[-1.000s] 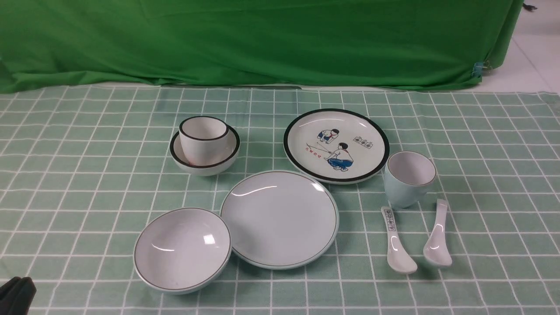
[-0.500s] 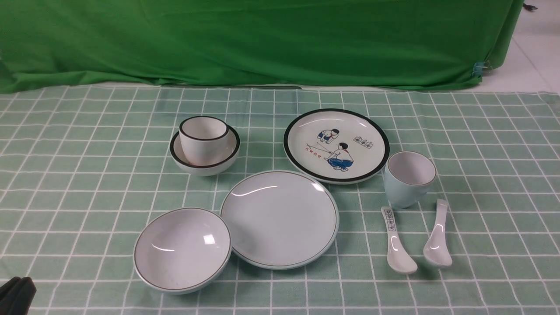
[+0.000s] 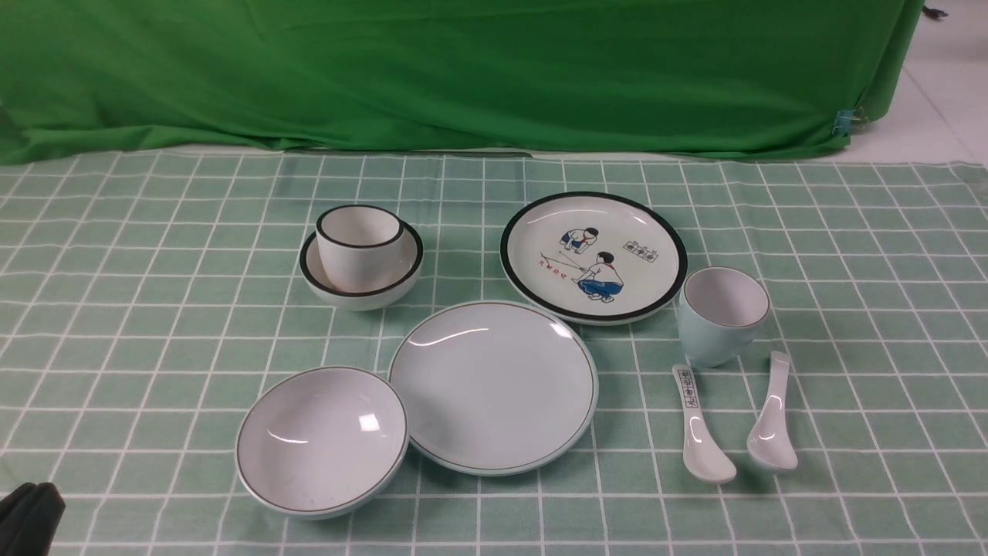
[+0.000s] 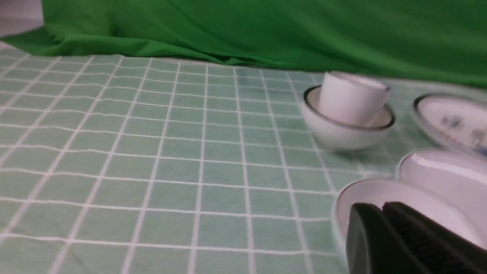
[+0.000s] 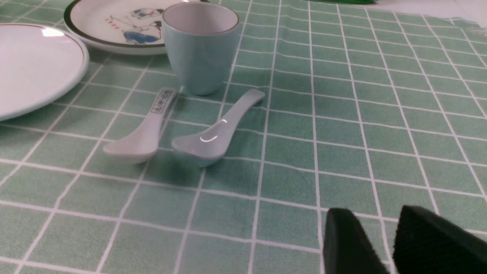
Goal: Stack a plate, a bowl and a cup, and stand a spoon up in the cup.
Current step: Use the left arm to grab a blue rice bowl
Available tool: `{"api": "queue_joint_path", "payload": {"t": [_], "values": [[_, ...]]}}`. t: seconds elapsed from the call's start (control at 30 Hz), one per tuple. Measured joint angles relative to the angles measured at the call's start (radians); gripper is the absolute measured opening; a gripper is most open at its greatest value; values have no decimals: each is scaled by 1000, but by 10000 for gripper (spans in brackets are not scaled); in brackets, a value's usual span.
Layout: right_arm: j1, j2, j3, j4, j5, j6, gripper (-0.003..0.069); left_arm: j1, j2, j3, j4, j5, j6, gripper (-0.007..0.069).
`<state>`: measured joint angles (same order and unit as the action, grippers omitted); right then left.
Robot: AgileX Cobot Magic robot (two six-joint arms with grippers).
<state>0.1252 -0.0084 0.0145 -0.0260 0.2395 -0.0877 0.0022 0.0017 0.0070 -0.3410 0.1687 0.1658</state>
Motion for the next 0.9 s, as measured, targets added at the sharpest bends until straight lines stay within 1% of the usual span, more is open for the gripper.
{"api": "queue_joint_path", "payload": {"t": [0.07,0.13,0.17,0.23,0.3,0.37,0.47,0.53,0.63,0.67,0.7,0.73,0.9], "values": [[0,0,0,0,0,0,241,0,0,0,-190,-76,-37,17],[0,0,0,0,0,0,241,0,0,0,-311,-163,-49,17],[0,0,0,0,0,0,241,0,0,0,-349,-203,-57,17],[0,0,0,0,0,0,241,0,0,0,-381,-258,-67,17],[0,0,0,0,0,0,241,-1,-1,-4,-390,-253,-91,17],[0,0,0,0,0,0,241,-9,16,-56,-367,-169,-91,17],[1,0,0,0,0,0,241,-33,133,-203,-278,-41,-50,17],[2,0,0,0,0,0,241,-47,273,-328,-237,84,27,17],[2,0,0,1,0,0,241,-52,458,-467,-224,286,193,17],[2,0,0,1,0,0,241,-55,512,-502,-221,330,226,17],[2,0,0,1,0,0,241,-62,577,-541,-219,408,271,17],[2,0,0,1,0,0,241,-76,660,-588,-219,472,288,17],[2,0,0,4,-34,7,241,-171,841,-679,-199,558,344,17]]}}
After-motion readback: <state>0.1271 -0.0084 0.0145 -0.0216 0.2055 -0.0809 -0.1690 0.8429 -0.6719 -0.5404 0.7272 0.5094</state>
